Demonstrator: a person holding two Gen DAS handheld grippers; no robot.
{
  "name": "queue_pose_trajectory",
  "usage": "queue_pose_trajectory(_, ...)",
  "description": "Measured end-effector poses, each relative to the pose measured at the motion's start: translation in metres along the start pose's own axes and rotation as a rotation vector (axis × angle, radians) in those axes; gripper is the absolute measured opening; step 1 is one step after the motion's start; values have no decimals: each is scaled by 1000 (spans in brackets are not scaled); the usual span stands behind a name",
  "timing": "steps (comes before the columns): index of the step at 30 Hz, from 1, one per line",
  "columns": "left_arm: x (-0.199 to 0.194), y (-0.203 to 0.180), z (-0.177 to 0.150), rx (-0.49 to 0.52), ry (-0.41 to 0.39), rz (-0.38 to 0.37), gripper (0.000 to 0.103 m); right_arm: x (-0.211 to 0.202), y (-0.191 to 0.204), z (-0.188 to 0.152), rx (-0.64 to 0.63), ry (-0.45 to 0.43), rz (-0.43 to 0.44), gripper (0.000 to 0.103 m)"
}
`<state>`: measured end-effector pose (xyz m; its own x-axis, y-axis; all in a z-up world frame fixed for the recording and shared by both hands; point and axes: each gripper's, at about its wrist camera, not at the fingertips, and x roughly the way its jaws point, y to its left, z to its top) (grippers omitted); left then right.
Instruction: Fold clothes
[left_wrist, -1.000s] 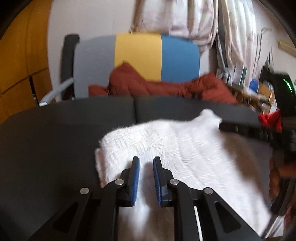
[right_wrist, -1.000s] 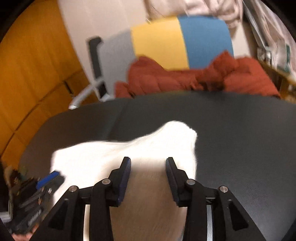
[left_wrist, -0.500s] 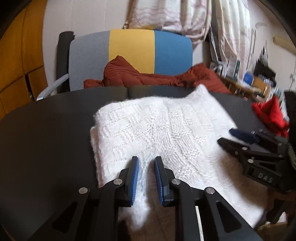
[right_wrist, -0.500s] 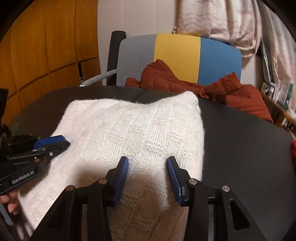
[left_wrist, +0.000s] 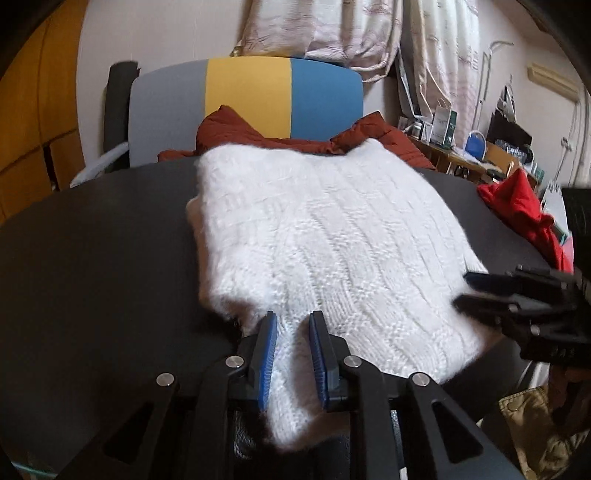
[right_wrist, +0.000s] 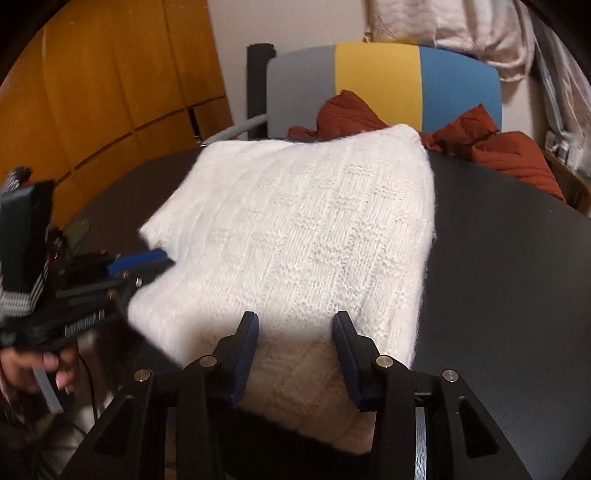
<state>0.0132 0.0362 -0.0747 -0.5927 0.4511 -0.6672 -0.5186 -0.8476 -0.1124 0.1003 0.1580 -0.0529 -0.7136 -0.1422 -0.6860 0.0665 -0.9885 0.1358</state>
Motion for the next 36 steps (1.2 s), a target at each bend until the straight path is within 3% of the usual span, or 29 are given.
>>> queue_pose_trajectory(11, -10, 9, -12, -80, -8, -22, 20, -6, -4, -9, 24, -16, 28, 44)
queue_pose_trajectory(15, -20, 22, -5, -183, -17, -52, 20, -2, -5, -2, 42, 4, 24, 46)
queue_pose_trajectory(19, -28, 44, 21, -297, -76, -56, 20, 2, -2, 4, 59, 33, 1, 48)
queue_pose_trajectory(25, 7, 49, 57, -282, 45, -17, 24, 5, 9, 10, 59, 74, -50, 51)
queue_pose_trajectory(29, 26, 36, 65, -193, 81, 65, 26, 7, 9, 12, 63, 79, -49, 51)
queue_pose_trajectory(31, 38, 38, 64, -191, 119, 70, 27, 7, 8, 12, 64, 78, -48, 51)
queue_pose_trajectory(36, 51, 64, 55, -326, 160, 29, 58, 7, 8, 11, 62, 72, -44, 52)
